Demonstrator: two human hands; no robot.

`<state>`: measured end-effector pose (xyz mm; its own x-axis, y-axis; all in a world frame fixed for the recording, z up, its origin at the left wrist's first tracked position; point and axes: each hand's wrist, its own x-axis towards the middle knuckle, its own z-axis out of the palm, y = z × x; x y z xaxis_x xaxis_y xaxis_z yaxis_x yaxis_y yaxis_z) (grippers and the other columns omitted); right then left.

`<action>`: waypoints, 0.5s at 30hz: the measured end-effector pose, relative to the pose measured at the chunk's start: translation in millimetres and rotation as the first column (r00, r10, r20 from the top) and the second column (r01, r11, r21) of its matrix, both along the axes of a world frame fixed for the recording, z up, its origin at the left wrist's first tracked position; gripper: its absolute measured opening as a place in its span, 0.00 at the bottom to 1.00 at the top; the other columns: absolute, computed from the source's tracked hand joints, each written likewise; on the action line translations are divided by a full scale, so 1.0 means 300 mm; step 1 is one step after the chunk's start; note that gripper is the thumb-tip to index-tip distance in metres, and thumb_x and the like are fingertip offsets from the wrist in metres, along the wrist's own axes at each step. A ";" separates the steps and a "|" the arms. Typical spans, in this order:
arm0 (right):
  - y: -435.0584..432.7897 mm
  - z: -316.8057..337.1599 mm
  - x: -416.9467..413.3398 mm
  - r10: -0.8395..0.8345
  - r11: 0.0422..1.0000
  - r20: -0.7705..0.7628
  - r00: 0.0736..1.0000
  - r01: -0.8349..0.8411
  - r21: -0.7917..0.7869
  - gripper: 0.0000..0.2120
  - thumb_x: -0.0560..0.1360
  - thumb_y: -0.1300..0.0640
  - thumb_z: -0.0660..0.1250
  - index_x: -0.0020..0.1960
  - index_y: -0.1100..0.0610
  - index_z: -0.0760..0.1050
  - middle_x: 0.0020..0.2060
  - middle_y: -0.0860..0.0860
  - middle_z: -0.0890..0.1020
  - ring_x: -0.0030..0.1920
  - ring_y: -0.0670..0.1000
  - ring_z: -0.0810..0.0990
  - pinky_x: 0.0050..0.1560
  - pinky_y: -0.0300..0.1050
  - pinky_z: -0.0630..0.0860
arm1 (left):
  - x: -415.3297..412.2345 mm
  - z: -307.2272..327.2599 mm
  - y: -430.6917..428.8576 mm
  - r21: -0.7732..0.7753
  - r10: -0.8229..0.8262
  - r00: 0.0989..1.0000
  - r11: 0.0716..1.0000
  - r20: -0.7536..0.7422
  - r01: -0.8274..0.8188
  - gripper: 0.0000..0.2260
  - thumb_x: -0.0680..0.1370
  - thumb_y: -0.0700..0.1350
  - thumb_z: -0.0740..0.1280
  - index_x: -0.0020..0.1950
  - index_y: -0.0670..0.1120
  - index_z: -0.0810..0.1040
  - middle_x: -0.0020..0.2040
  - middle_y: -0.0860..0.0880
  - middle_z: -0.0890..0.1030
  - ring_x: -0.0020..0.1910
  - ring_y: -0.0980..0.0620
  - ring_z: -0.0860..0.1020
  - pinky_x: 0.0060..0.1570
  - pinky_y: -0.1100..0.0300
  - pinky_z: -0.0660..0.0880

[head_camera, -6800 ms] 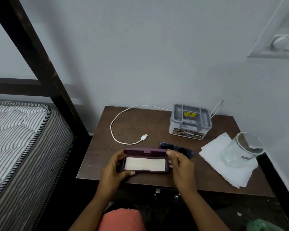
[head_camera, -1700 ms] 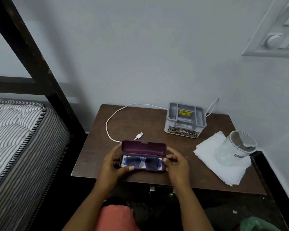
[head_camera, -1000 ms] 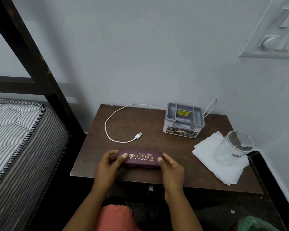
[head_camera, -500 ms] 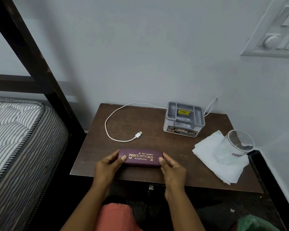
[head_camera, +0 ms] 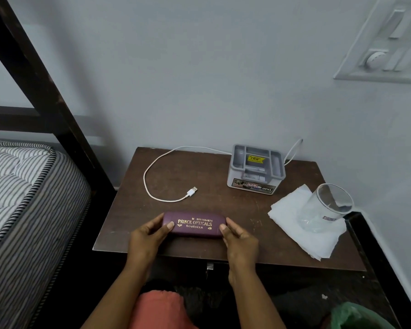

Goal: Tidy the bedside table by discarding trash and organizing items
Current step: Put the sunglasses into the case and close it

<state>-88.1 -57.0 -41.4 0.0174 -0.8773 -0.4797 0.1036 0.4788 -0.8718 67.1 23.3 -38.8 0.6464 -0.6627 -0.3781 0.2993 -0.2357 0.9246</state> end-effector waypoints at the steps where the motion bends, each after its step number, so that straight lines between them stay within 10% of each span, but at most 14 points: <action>1: 0.002 0.003 0.001 0.001 1.000 -0.004 1.000 -0.001 -0.002 0.16 0.72 0.66 0.70 0.59 0.63 0.77 0.49 0.56 0.83 0.50 0.51 0.81 0.55 0.42 0.75 | -0.001 0.002 0.001 0.000 0.001 1.000 1.000 0.012 -0.001 0.18 0.72 0.37 0.70 0.62 0.40 0.76 0.52 0.43 0.83 0.50 0.50 0.79 0.50 0.68 0.75; 8: -0.018 0.039 0.013 0.077 0.993 -0.018 0.997 -0.078 -0.090 0.14 0.72 0.65 0.69 0.56 0.54 0.79 0.45 0.47 0.83 0.45 0.42 0.80 0.45 0.31 0.76 | 0.024 0.010 -0.019 -0.031 0.065 0.998 0.997 0.011 -0.065 0.15 0.72 0.34 0.69 0.58 0.42 0.77 0.42 0.51 0.84 0.38 0.62 0.81 0.44 0.70 0.77; 15: -0.143 0.068 0.140 0.136 0.973 -0.120 0.983 -0.155 -0.171 0.18 0.74 0.64 0.67 0.62 0.55 0.76 0.52 0.48 0.81 0.54 0.49 0.80 0.63 0.51 0.75 | 0.140 0.078 -0.158 -0.052 0.073 0.989 0.996 0.126 -0.067 0.16 0.73 0.34 0.69 0.60 0.38 0.76 0.45 0.46 0.82 0.41 0.57 0.81 0.45 0.67 0.78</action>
